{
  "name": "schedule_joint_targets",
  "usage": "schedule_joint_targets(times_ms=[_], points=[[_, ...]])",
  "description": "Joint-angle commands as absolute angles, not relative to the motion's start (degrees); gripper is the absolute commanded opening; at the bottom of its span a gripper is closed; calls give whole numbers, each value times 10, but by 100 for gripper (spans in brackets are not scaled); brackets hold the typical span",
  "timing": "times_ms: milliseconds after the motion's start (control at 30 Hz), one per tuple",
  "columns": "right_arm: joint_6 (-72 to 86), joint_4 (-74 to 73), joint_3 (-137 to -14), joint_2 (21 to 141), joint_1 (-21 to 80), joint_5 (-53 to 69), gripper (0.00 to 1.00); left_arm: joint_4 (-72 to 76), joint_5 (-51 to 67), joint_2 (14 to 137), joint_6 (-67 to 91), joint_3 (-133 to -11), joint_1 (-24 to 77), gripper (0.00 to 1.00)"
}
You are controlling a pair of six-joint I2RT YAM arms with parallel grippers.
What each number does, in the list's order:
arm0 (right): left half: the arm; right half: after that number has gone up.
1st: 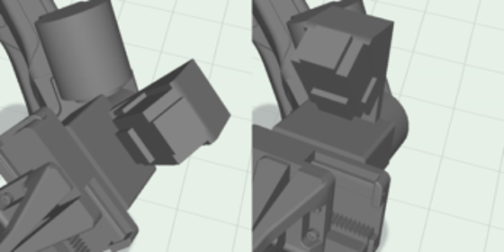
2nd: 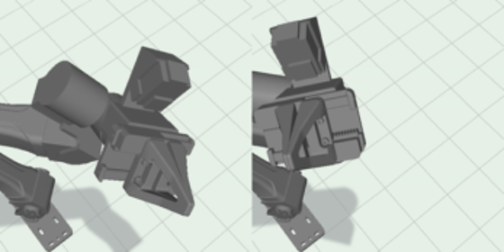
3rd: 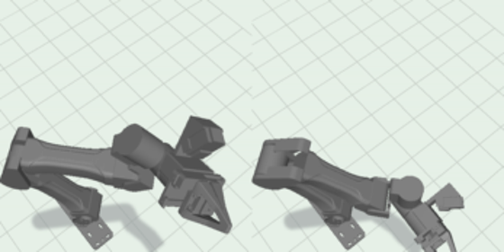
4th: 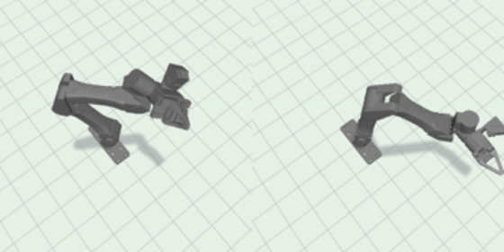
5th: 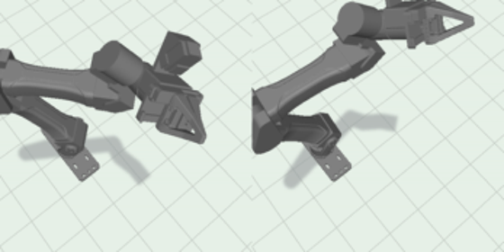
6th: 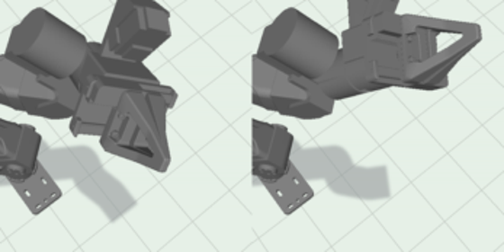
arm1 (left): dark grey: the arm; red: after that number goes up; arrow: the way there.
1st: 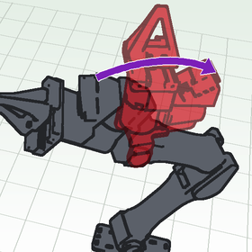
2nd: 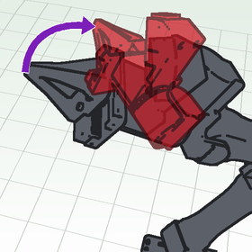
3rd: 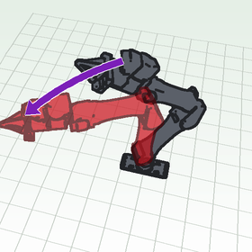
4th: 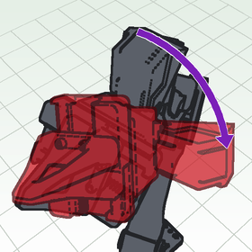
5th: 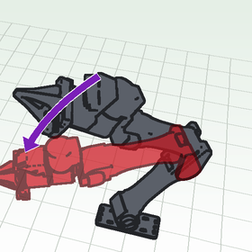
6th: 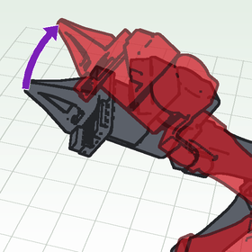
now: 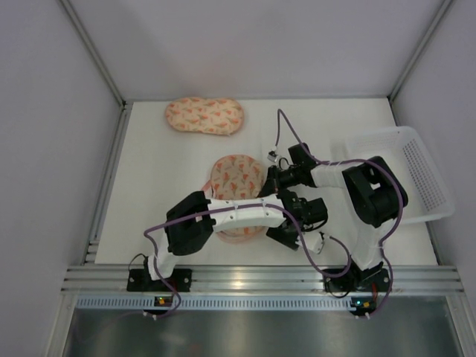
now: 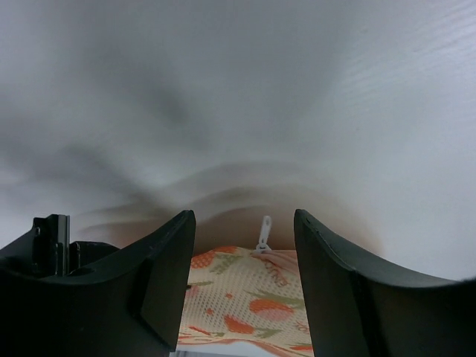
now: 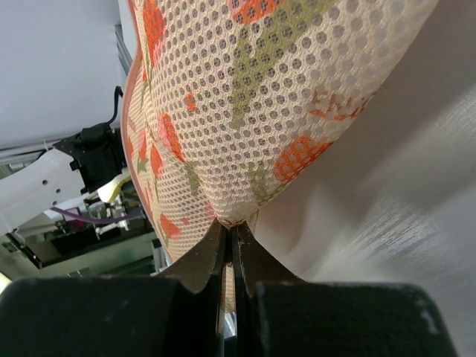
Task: Place the bra in the laundry bag and zip it closed
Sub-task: Zip the zipper on the laundry bag.
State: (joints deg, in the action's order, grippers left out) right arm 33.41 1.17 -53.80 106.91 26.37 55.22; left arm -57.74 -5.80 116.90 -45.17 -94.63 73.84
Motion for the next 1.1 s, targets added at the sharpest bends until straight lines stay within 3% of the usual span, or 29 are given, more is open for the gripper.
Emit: schedule_joint_targets(times_ms=[0,367,467,533,633,800,867,1067], points=[[325,18,-564,1072,274,552,0,-635,-125,1204,-459,-988,738,62],[321,14,-563,1070,274,549,0,-670,-161,1259,-444,-1008,738,62],[321,14,-563,1069,274,548,0,-670,-163,1266,-442,-1012,738,54],[320,12,-563,1068,274,548,0,-671,-166,1270,-440,-1013,738,38],[317,11,-563,1067,274,546,0,-676,-164,1272,-439,-1013,739,25],[309,3,-573,1074,273,544,0,-692,-141,1265,-434,-1011,738,13],[307,2,-581,1080,274,542,0,-694,-127,1262,-430,-1005,740,1],[288,-30,-598,1088,271,531,0,-695,-90,1241,-414,-973,756,0]])
